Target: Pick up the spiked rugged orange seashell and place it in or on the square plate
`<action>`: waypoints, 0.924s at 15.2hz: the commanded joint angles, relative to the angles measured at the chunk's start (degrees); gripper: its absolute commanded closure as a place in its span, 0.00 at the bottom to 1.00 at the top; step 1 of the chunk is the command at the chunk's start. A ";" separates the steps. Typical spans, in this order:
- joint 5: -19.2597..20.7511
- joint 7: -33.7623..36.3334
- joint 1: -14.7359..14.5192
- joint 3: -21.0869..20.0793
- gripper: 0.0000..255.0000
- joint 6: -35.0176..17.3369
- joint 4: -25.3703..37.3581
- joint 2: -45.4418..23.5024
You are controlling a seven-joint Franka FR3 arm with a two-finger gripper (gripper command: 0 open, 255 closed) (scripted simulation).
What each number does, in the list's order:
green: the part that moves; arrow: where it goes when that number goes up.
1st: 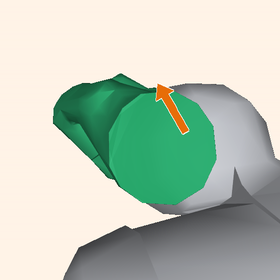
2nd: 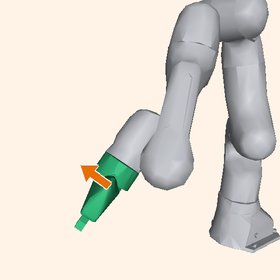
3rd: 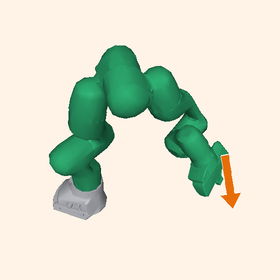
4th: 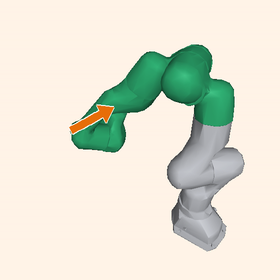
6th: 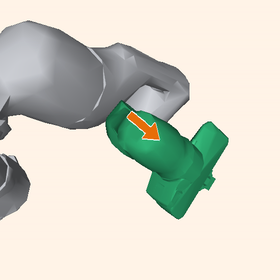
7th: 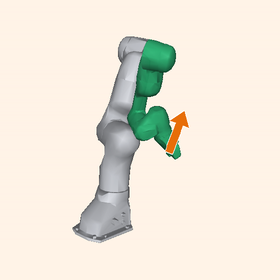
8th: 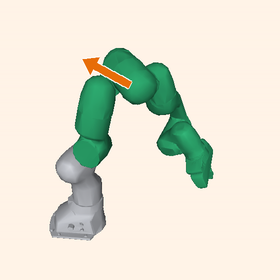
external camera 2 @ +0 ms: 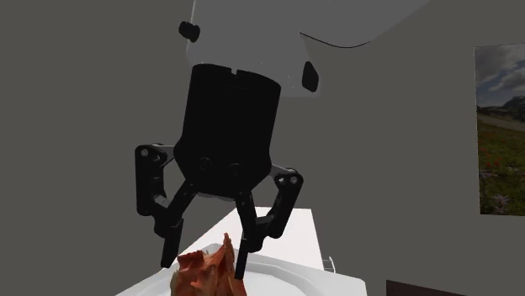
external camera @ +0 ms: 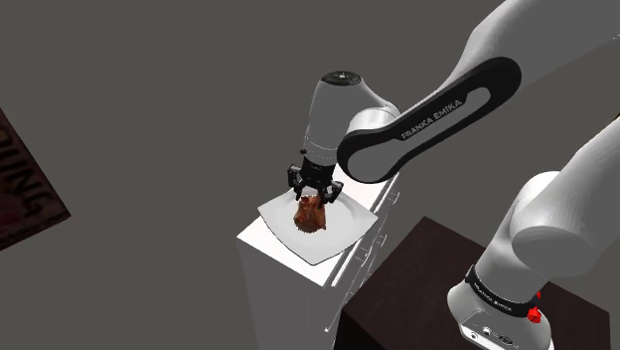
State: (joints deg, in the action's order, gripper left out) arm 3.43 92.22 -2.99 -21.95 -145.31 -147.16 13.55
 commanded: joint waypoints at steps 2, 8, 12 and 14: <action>-0.02 -0.02 -0.04 -0.03 1.00 0.03 -0.43 -0.19; -0.04 0.03 -0.08 -0.07 0.00 0.12 -0.38 -0.15; -2.92 -2.12 -1.56 0.97 0.00 6.56 0.98 5.19; -3.44 -2.50 -1.92 1.26 0.00 8.29 1.48 6.45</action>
State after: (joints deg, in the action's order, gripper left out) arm 0.38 90.05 -4.69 -20.90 -138.08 -145.86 19.17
